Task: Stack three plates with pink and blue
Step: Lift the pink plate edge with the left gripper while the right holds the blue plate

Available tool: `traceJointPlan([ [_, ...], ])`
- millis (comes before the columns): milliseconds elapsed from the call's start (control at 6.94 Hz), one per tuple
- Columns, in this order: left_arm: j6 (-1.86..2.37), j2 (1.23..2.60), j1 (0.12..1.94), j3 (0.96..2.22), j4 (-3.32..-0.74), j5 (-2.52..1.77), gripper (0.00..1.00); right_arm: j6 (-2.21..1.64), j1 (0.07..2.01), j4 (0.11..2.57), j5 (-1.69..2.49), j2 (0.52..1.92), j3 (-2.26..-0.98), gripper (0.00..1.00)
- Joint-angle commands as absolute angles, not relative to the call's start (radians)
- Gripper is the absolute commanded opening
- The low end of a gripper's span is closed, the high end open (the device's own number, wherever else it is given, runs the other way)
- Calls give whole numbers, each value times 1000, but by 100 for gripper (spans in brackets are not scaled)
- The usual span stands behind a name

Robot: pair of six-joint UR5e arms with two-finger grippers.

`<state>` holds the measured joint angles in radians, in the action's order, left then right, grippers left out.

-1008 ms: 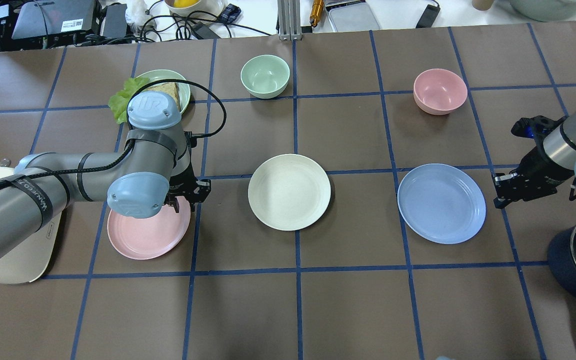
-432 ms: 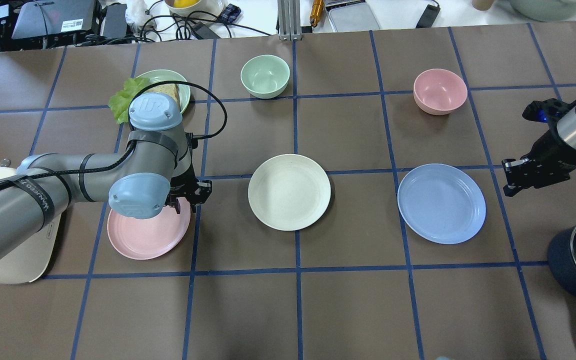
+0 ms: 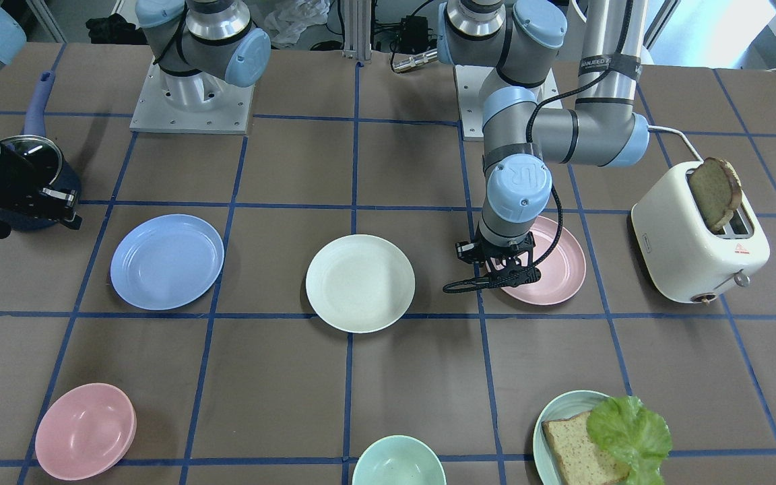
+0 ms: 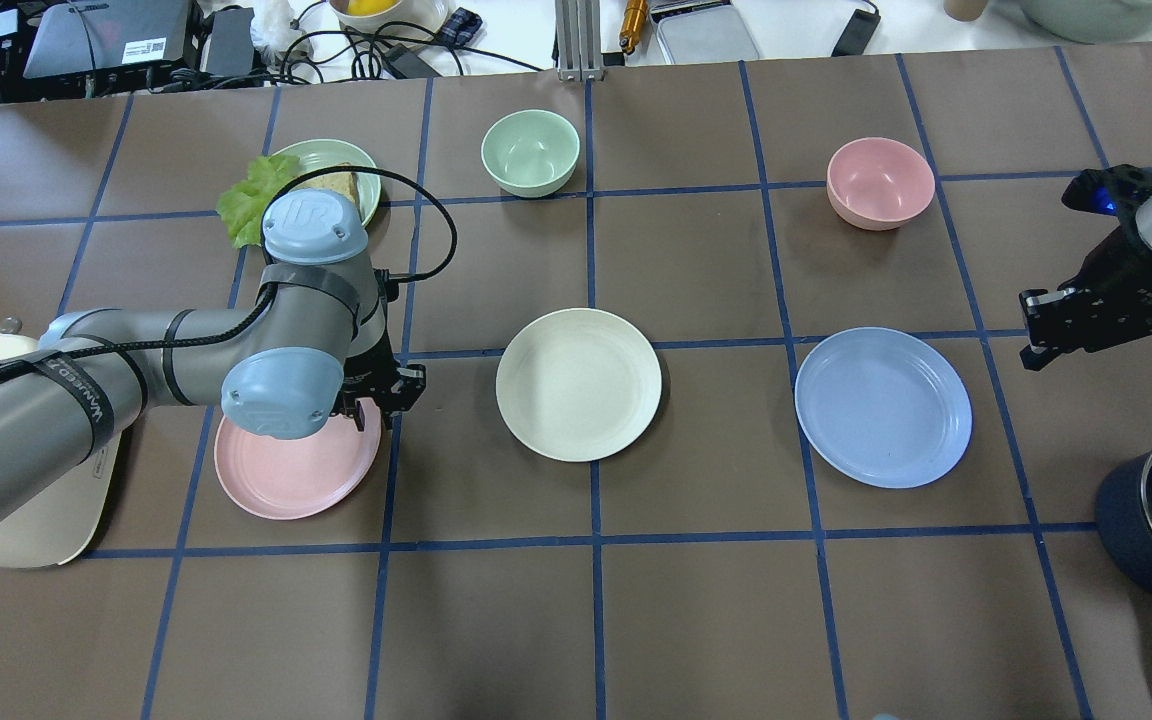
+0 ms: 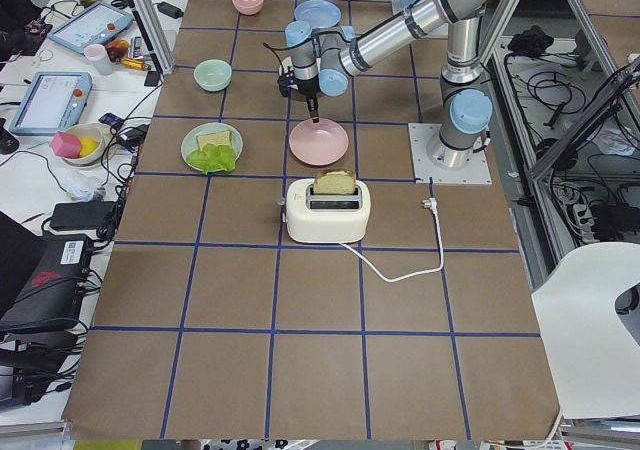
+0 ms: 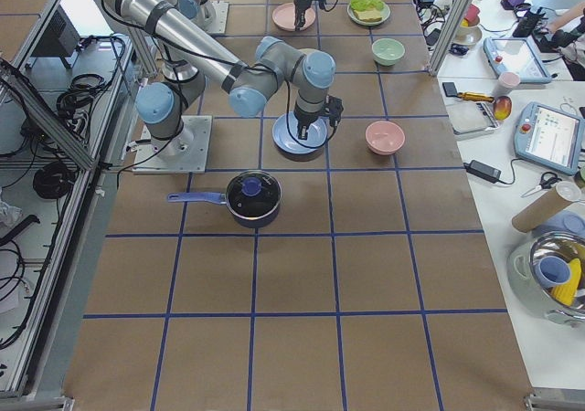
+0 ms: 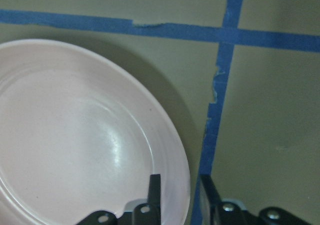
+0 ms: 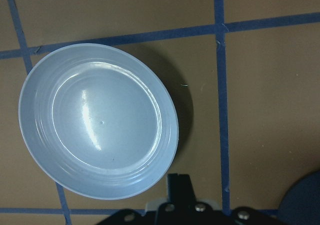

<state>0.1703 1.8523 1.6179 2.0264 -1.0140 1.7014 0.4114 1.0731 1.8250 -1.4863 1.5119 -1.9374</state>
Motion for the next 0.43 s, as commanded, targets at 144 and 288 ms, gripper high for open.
traceJointPlan([
  [144, 166, 1853, 1617, 2040, -1014, 1701, 30, 420, 1068, 1935, -1485, 1476, -2066, 0],
  [288, 161, 1855, 1617, 2042, -1014, 1701, 22, 423, 1068, 2112, -1492, 1470, -2104, 32],
])
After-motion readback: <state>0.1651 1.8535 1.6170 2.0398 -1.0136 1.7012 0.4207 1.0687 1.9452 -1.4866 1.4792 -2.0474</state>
